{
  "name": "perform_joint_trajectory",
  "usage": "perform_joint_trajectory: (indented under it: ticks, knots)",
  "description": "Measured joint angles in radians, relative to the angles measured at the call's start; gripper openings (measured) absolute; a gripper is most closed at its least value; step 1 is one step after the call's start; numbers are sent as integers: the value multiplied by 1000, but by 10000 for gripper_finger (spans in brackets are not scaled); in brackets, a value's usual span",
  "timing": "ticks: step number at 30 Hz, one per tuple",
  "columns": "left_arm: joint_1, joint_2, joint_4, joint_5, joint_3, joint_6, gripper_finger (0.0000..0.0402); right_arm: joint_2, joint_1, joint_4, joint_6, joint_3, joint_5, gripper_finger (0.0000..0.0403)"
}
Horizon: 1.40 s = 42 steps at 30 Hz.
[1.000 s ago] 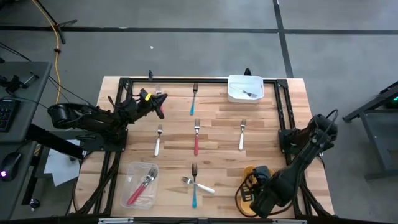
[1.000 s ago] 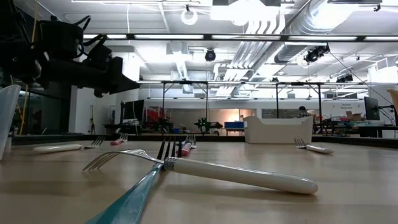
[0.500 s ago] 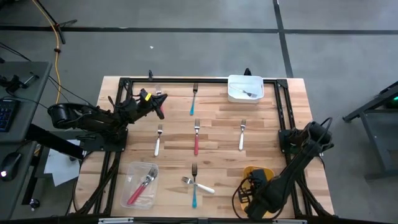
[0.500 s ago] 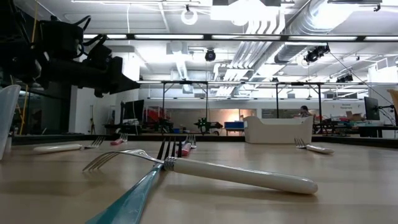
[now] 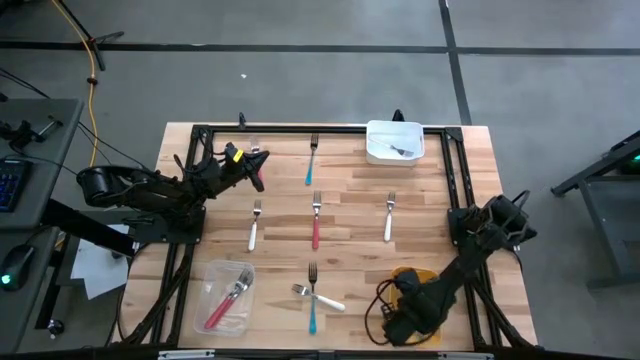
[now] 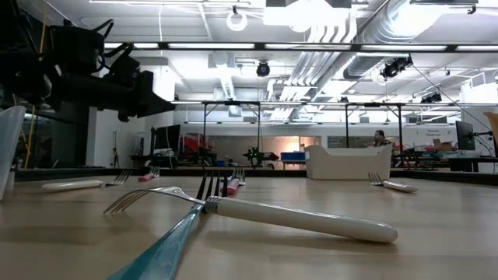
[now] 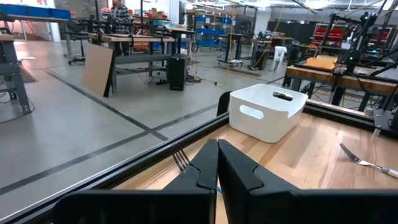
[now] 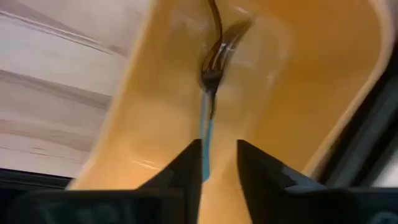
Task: Sort silverware by color (type)
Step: Put the middle left blue fork into the yellow bin, then put the bottom white fork into the white bin
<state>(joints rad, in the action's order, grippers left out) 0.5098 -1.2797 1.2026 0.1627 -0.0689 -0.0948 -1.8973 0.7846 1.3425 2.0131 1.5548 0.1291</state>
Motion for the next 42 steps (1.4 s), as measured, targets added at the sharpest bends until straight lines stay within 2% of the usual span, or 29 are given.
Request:
perform_joint_trajectory:
  ticks: [3,6,8,11,14,16,27,31,36,42]
  knots:
    - [0,0,0,-3,0,0,0,12,-36,50,-128,2,60,134]
    - [0,0,0,-4,0,1,0,40,-65,149,-237,42,51,134]
    - [0,0,0,-4,0,2,0,58,-84,221,-298,79,0,115]
    - [0,0,0,-4,0,2,0,93,-114,219,-378,117,-123,66]
    - [0,0,-1,-4,0,2,0,101,-151,133,-511,126,-208,14]
    - [0,0,-1,-4,0,2,0,90,-180,42,-617,116,-224,8]
    - [0,0,-2,-7,0,48,0,-64,-324,-449,-1090,67,-268,88]
    - [0,0,-13,-23,0,72,0,-151,-342,-607,-1251,67,-202,115]
    - [0,0,-10,-98,0,66,0,-207,-346,-653,-1308,66,-180,157]
    - [0,0,-6,-100,0,71,0,-232,-343,-729,-1315,66,-181,193]
